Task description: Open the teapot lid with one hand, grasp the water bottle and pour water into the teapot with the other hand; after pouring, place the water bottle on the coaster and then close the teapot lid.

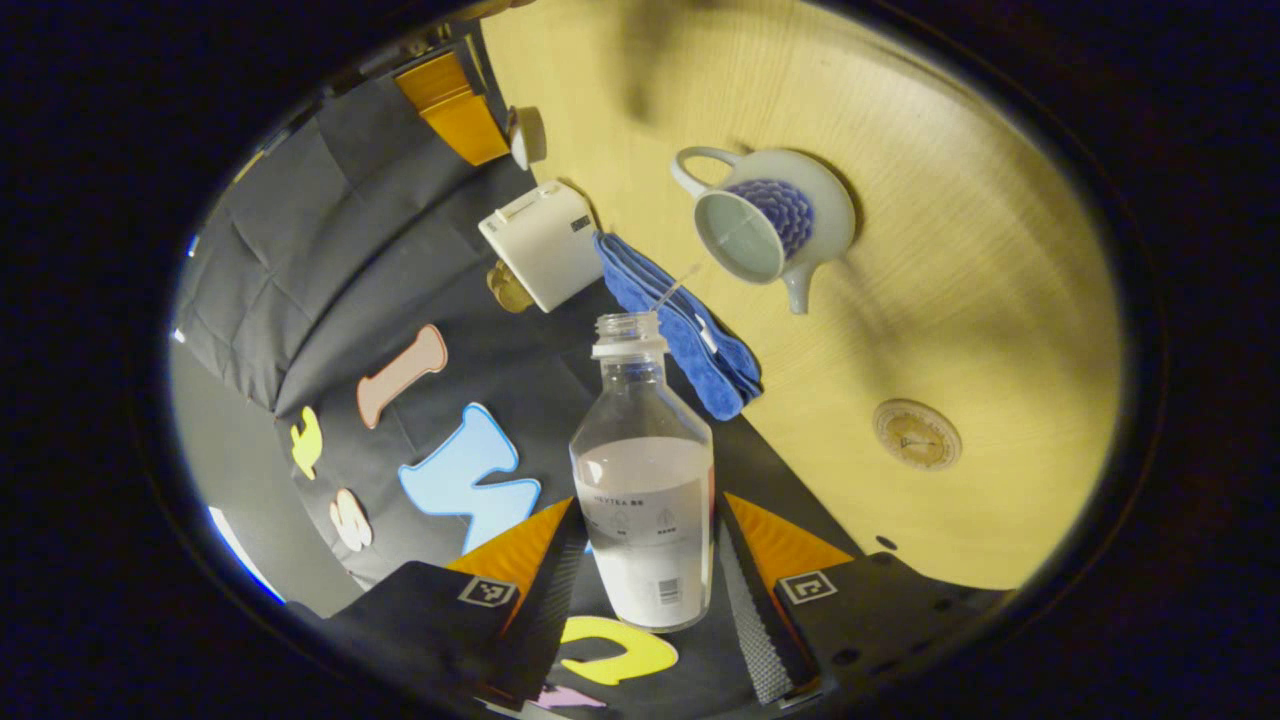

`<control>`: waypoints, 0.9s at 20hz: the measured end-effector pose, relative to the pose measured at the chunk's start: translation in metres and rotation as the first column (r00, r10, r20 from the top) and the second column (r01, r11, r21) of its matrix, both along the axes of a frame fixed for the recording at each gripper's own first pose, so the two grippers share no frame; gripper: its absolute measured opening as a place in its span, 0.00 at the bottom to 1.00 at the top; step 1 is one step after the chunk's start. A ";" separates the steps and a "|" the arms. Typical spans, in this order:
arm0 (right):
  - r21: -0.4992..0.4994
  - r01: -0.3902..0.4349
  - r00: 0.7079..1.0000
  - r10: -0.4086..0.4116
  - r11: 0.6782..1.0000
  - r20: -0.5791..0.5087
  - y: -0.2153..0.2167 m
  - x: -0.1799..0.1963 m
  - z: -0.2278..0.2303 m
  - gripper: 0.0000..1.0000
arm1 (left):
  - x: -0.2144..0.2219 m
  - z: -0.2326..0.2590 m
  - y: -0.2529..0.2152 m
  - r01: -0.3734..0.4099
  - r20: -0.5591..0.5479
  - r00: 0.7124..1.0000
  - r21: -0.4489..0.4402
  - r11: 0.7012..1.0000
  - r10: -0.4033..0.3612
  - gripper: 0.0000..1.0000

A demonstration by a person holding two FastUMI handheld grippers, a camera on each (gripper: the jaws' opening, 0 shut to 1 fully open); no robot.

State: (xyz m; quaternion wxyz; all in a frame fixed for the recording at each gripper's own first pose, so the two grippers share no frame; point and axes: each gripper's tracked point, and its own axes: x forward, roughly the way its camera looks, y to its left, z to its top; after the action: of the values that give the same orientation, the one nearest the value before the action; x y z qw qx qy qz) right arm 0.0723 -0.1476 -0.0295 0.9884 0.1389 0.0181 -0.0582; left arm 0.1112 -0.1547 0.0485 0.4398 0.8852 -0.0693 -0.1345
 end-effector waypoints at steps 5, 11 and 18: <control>-0.009 0.014 1.000 -0.014 1.000 -0.008 -0.001 0.000 0.000 0.05 | 0.002 -0.021 0.011 -0.038 -0.090 0.996 -0.331 0.943 0.009 0.86; -0.034 0.040 0.999 -0.041 0.999 -0.029 -0.002 0.004 -0.007 0.04 | 0.006 -0.016 0.041 -0.113 -0.133 0.991 -0.695 0.710 0.028 0.86; -0.089 0.053 0.997 -0.057 0.995 -0.044 -0.002 0.005 -0.012 0.05 | 0.029 -0.032 0.088 -0.249 -0.248 0.968 -0.954 0.165 0.022 0.86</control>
State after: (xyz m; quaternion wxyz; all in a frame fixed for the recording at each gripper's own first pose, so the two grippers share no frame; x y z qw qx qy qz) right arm 0.0775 -0.1495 -0.0420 0.9909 0.0942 0.0347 -0.0896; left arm 0.1402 -0.0666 0.0165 0.9180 0.3839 -0.0207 -0.0968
